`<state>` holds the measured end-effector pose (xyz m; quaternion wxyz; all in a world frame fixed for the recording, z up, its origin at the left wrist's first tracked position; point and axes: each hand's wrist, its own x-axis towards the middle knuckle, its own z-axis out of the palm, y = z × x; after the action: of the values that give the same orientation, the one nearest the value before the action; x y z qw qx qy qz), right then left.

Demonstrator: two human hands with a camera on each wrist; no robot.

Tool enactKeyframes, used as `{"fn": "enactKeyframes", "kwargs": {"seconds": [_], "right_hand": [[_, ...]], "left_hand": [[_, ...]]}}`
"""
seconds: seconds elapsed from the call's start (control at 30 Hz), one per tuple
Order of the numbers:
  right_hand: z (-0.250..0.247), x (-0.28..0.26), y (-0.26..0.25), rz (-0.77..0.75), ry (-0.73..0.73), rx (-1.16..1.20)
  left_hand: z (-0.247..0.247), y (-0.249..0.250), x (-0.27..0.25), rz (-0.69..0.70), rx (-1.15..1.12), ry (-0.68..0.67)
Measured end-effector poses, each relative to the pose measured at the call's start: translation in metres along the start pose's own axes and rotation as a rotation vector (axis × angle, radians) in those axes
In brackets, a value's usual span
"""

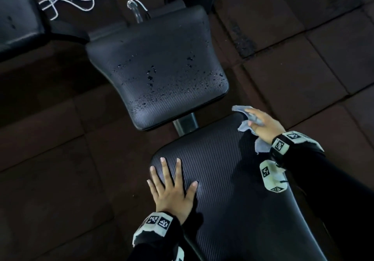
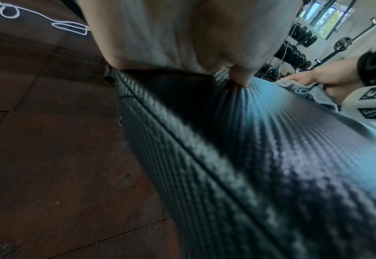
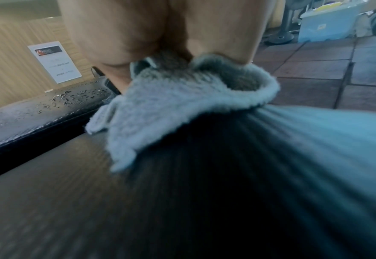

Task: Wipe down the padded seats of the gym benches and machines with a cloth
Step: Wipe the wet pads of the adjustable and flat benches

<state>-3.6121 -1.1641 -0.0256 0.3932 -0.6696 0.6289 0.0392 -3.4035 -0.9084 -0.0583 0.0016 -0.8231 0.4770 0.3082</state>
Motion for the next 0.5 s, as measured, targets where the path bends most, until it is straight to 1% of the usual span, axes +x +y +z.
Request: {"fn": "enactKeyframes", "kwargs": {"seconds": [0.1,0.17,0.23,0.3,0.37,0.4,0.43,0.5], "right_hand": [[0.002,0.01,-0.017,-0.035,-0.003,0.065],[0.007,0.019,-0.03,-0.078,-0.034,0.005],[0.015,0.029,-0.042,-0.131,-0.084,-0.111],[0.023,0.036,-0.054,-0.172,-0.157,-0.242],[0.031,0.038,-0.066,-0.195,-0.218,-0.34],[0.035,0.037,-0.071,-0.204,-0.235,-0.371],[0.04,0.036,-0.075,-0.215,-0.243,-0.395],[0.051,0.032,-0.084,-0.235,-0.26,-0.428]], "left_hand": [[-0.001,-0.001,0.002,0.009,0.056,0.019],[-0.004,0.001,0.002,0.024,0.071,0.02],[-0.005,0.003,0.002,0.028,0.042,-0.003],[-0.007,0.003,0.001,0.03,-0.026,-0.046],[-0.011,0.0,0.001,0.045,-0.073,-0.049],[-0.013,-0.002,0.001,0.062,-0.1,-0.036],[-0.015,-0.004,0.001,0.074,-0.154,-0.055],[-0.02,-0.013,0.0,0.14,-0.275,-0.089]]}}
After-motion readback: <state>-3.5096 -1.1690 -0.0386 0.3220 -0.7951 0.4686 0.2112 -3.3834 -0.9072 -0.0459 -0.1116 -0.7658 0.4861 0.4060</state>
